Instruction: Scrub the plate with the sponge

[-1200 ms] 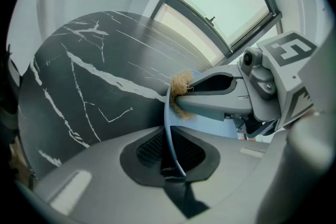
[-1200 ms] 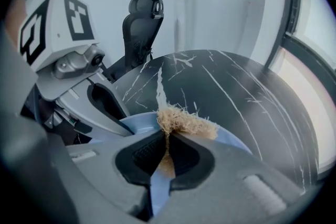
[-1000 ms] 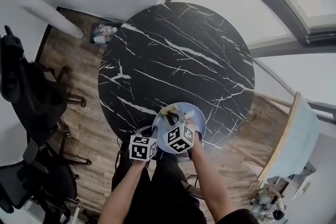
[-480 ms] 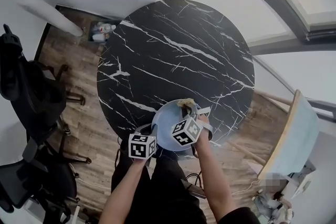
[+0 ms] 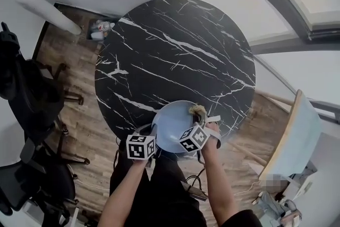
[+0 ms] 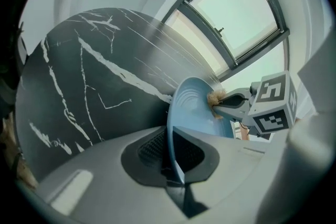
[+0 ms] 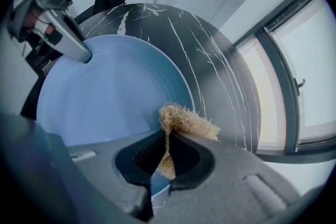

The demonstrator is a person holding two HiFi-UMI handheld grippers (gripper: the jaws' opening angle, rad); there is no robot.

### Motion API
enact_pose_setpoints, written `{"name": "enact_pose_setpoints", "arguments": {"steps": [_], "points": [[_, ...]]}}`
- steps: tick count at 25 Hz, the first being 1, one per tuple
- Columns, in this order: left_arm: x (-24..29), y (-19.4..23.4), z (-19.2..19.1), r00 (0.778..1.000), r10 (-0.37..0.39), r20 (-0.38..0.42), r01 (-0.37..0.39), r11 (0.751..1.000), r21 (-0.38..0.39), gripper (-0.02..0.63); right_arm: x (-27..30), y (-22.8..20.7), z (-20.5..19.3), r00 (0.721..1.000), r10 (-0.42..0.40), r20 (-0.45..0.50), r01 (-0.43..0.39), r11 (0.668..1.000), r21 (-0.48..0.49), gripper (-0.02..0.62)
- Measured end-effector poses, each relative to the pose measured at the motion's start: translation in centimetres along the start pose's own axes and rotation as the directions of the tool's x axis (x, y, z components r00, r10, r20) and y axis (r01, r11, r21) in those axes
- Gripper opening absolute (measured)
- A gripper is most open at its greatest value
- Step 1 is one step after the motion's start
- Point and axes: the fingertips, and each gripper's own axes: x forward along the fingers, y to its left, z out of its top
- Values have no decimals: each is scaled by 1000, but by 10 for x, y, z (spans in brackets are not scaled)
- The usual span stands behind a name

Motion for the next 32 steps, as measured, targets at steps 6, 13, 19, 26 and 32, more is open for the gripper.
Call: {"name": "enact_pose_setpoints", "arguments": {"steps": [6,13,19,26,32], "points": [[0,0,1,1000,13,19,-12,998,-56,12,-5,14,-30,997,17,-77,-21,999,-44,25],[1,2,-1,999,21,28,-18,993,-115,14,-17,51,-59,983,120,-137,-131,989,-70,25],[2,0,-4,999,25,23,-22,993,-117,18,-33,102,-72,945,286,-159,-302,949,-86,25],[3,-2,-7,1000,26,14,-24,993,-113,23,-51,158,-65,880,443,-171,-467,871,-151,25],[3,-3,-8,1000,16,14,-14,992,-122,25,-63,194,-49,820,553,-146,-571,783,-247,25]]}}
